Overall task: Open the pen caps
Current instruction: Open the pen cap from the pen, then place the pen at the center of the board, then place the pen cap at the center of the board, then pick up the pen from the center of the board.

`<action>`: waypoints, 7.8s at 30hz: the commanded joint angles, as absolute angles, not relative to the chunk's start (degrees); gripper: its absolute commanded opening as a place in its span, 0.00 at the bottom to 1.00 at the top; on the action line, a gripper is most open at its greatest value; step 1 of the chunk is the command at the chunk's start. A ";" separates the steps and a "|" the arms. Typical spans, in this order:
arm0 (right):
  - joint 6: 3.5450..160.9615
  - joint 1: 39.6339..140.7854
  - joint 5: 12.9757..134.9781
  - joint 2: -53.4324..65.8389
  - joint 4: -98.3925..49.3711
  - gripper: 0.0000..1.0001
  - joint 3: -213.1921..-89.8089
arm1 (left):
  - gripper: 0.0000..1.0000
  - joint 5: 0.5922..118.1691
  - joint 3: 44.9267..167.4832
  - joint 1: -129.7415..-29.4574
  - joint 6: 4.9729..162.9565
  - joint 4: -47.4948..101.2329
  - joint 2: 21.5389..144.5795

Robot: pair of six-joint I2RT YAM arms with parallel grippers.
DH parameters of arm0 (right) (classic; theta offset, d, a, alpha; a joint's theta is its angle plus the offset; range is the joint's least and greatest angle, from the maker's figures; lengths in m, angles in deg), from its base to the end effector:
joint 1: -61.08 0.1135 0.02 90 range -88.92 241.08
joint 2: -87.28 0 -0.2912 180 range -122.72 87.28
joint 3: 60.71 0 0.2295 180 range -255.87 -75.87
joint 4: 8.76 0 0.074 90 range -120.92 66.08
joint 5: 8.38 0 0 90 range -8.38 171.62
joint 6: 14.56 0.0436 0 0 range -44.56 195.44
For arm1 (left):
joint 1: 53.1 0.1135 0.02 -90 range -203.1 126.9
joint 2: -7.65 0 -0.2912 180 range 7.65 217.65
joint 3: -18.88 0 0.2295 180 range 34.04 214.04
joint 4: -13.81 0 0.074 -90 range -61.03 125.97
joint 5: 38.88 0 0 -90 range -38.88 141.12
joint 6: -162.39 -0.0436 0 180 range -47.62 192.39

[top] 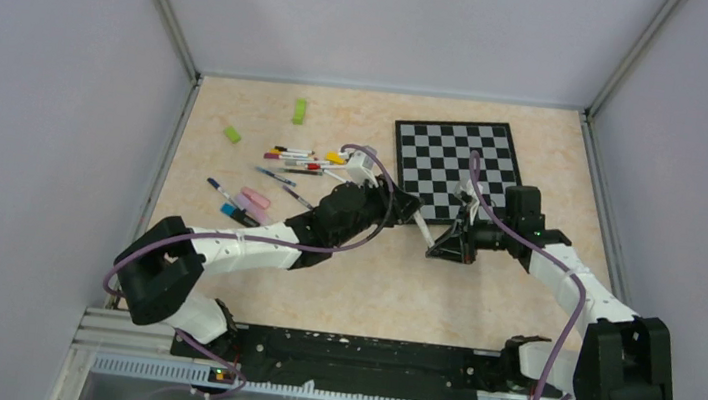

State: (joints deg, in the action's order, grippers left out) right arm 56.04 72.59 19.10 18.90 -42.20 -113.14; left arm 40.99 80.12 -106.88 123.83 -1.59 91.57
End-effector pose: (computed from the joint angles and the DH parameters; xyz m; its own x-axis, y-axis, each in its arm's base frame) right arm 0.1830 0.0767 0.2497 -0.4831 -0.2548 -0.8377 -0.8677 0.2675 0.4191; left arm 0.1934 -0.2511 0.2998 -0.5871 -0.5012 -0.6357 0.3722 0.5303 -0.7618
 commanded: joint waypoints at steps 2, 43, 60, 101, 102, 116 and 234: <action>54.92 73.26 18.46 18.73 -41.16 0.00 -115.90 | 0.39 38.73 82.26 -107.15 122.11 -1.41 89.83; 65.72 73.87 13.03 18.04 -34.70 0.00 -115.10 | 0.00 32.23 78.03 -104.02 119.07 -17.73 86.58; 39.44 75.06 47.70 17.31 -52.85 0.02 -119.22 | 0.00 41.65 73.16 -91.35 116.73 -5.61 74.08; 41.56 74.61 54.42 9.01 -54.14 0.45 -121.74 | 0.30 43.94 94.92 -91.87 108.99 44.25 109.44; 41.52 74.55 54.38 9.12 -54.20 0.46 -121.79 | 0.30 43.47 95.47 -91.86 108.69 44.99 109.57; 41.49 73.84 52.78 12.51 -54.40 0.47 -121.72 | 0.57 40.30 101.25 -91.82 100.45 49.88 102.67; 44.17 73.09 30.01 22.61 -52.34 0.50 -119.82 | 0.00 71.63 66.52 -75.95 120.93 12.89 71.96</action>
State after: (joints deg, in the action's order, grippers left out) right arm 41.64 73.51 42.13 19.78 -53.98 -119.15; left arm 61.05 72.67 -74.25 117.38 35.10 75.05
